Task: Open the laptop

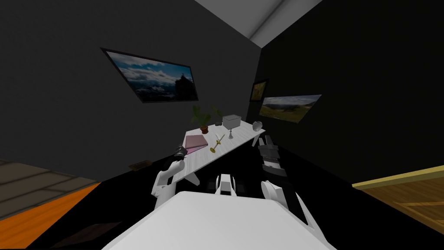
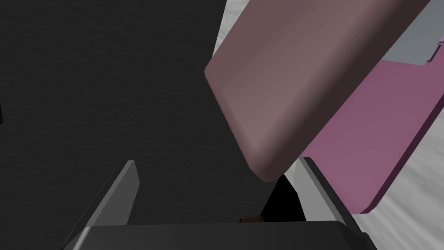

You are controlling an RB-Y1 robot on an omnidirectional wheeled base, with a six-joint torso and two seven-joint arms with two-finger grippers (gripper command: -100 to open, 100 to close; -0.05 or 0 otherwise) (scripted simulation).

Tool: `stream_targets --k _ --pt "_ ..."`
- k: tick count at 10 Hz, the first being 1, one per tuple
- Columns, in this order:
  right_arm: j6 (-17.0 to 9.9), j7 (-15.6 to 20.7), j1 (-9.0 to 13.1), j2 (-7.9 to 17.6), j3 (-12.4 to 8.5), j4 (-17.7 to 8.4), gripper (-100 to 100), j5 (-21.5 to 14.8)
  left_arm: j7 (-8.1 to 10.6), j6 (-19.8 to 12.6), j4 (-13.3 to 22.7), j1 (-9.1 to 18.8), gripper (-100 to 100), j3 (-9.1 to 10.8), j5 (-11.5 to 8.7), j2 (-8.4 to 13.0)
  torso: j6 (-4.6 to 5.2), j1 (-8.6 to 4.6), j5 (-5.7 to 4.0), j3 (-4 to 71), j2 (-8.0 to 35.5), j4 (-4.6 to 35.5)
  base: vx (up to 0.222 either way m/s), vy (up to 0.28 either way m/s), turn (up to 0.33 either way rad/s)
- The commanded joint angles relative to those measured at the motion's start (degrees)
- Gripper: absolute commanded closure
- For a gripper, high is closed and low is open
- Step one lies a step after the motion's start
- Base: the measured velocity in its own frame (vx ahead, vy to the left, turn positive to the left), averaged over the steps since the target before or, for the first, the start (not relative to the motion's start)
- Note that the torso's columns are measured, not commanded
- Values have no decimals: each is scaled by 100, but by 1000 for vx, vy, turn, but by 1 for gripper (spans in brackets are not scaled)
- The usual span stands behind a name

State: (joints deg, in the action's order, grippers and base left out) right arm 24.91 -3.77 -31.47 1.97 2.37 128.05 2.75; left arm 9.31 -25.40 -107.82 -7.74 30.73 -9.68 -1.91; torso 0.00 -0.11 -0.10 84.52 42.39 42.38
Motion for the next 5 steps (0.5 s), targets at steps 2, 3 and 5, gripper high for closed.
stream_targets --k 2,3,5 --pt "0 0 0 0 0 0 0 0 0 -28 -4 -8 0 1 1 -6 -1 4 3 2 -4 -3 0 0 0" --pt "0 0 0 0 0 0 0 0 0 -28 -5 -8 0 1 1 -6 0 7 7 3 -7 -7 0 0 0" --pt "0 0 0 0 0 0 0 0 0 -28 -5 -8 0 1 1 -6 0 11 10 6 -12 -10 0 0 0"
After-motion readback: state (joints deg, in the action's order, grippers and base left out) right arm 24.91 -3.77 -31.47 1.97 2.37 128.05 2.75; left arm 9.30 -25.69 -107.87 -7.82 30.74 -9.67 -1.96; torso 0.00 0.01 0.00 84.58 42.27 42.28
